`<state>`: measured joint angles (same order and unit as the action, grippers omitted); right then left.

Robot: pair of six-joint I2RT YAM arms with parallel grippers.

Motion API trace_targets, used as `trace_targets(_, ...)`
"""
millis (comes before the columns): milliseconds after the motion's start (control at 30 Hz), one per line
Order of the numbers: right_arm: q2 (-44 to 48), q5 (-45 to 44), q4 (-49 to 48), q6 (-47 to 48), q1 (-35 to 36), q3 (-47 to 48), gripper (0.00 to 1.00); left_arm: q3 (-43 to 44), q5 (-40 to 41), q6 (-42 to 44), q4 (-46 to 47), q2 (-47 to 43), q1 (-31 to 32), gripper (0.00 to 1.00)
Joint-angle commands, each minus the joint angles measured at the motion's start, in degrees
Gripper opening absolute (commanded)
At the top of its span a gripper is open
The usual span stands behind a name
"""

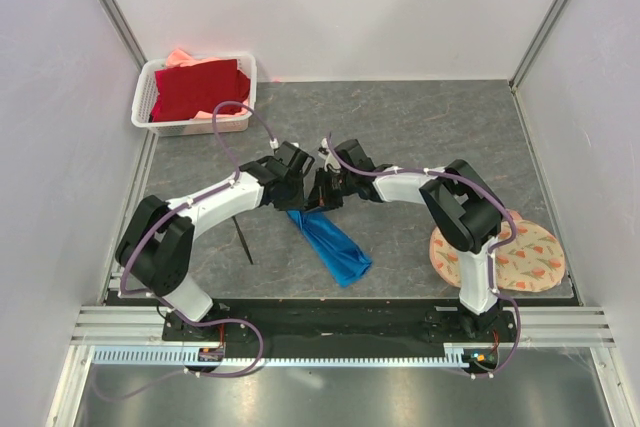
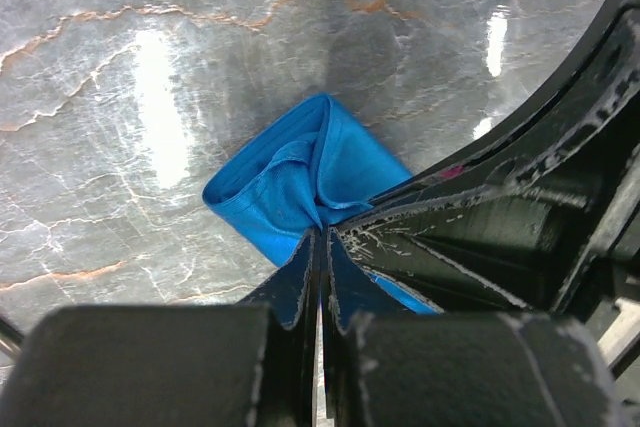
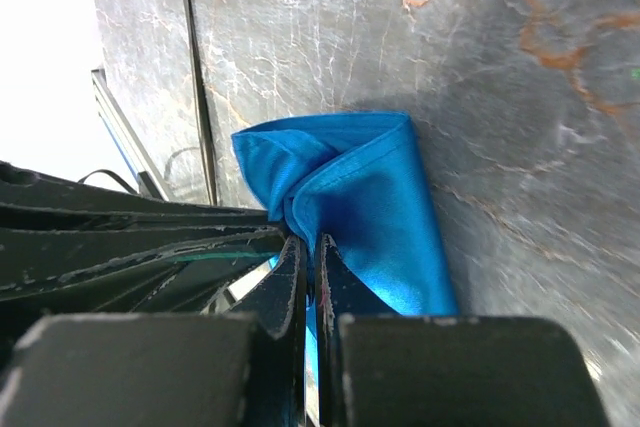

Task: Fold the napkin into a case and place the utensils inside
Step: Grasp the top corner of the smaller rectangle folded napkin from the folded napkin.

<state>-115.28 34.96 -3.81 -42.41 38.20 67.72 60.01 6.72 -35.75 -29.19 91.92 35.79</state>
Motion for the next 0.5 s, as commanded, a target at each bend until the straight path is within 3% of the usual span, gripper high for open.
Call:
trace_targets(0,-3.54,2.12,-7.33,-3.46,2.5,0.57,0.0,-2.26,-1.27,-3.53,3.79,-2.18,-0.2,0.02)
trace_targets(133,-2.32,1.34,-7.79,-3.12,2.06,-0.4,0.03,-5.16,-0.83,-4.42,4.58,-3.67,-0.28,0.02)
trace_targets(200,-1.7,2.04,-6.39,-2.33,1.45,-0.58,0.16,-5.78,-0.83,-4.42,5.02,-3.85,-0.54,0.02)
trace_targets(467,3.83,1.87,-2.52,0.49,-0.4,-3.38,0.38,-8.06,-1.97,-4.77,6.25,-4.2,-1.34,0.02)
